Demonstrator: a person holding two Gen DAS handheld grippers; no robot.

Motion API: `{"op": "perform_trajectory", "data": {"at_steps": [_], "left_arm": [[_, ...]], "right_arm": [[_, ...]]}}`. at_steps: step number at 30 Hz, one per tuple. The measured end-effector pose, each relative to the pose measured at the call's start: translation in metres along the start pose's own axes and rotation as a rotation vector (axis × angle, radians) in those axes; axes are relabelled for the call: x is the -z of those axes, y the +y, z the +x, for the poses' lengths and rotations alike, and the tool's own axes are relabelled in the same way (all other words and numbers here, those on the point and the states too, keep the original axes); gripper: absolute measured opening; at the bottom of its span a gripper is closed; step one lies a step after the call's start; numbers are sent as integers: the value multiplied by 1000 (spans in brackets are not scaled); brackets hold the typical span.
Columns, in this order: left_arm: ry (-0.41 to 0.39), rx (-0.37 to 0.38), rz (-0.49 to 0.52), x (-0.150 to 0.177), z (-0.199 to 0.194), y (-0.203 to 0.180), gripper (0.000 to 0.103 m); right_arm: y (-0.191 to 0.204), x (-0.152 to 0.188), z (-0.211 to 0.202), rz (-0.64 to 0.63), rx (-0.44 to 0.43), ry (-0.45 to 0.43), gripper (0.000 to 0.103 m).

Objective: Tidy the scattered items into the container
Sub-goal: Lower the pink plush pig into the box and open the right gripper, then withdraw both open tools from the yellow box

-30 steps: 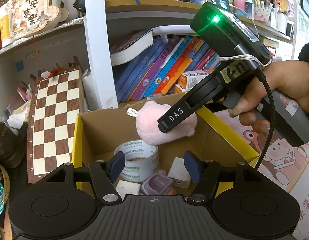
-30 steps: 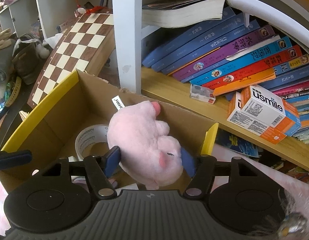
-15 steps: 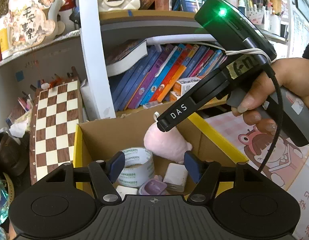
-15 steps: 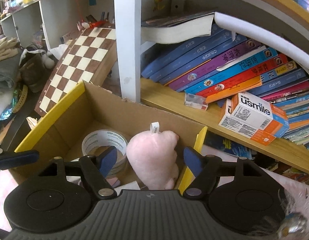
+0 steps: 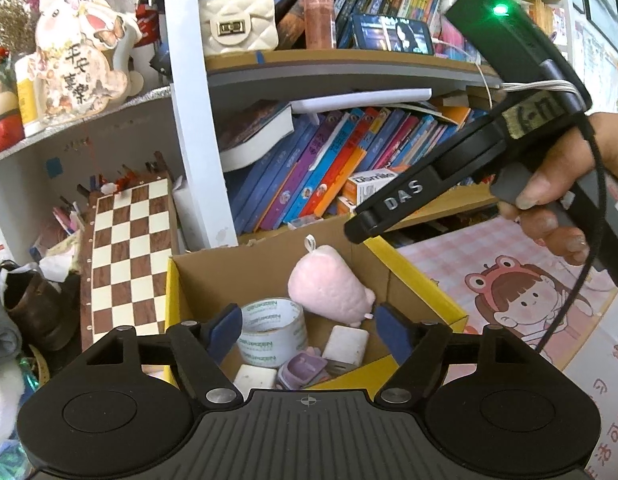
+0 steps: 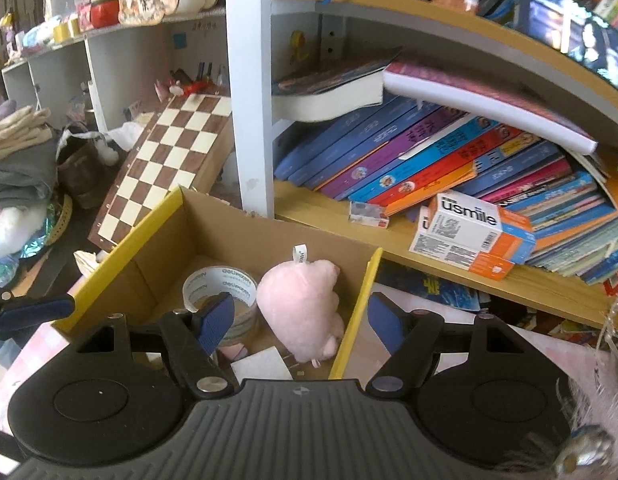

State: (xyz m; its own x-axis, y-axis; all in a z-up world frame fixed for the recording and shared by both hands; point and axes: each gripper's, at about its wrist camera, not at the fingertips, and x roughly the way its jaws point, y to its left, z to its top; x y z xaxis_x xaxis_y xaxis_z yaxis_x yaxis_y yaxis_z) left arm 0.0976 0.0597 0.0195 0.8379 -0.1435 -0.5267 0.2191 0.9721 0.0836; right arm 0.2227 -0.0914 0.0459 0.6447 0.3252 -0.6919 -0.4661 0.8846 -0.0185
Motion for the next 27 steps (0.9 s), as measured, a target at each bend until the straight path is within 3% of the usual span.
{"op": "perform_trajectory", "data": {"at_steps": [4,16,27], "left_arm": [[-13,-16,-8,2,-13,-3,84],[-18,-25,-37,6,-37,-19,90],[-22,-42,-55,12,-50,-41,94]], "right_arm": [[-3,12,-22,29,9,-27,74],[-26,69,-90,147,78,-79,78],[-42,134,-118,271,158,-50,83]]}}
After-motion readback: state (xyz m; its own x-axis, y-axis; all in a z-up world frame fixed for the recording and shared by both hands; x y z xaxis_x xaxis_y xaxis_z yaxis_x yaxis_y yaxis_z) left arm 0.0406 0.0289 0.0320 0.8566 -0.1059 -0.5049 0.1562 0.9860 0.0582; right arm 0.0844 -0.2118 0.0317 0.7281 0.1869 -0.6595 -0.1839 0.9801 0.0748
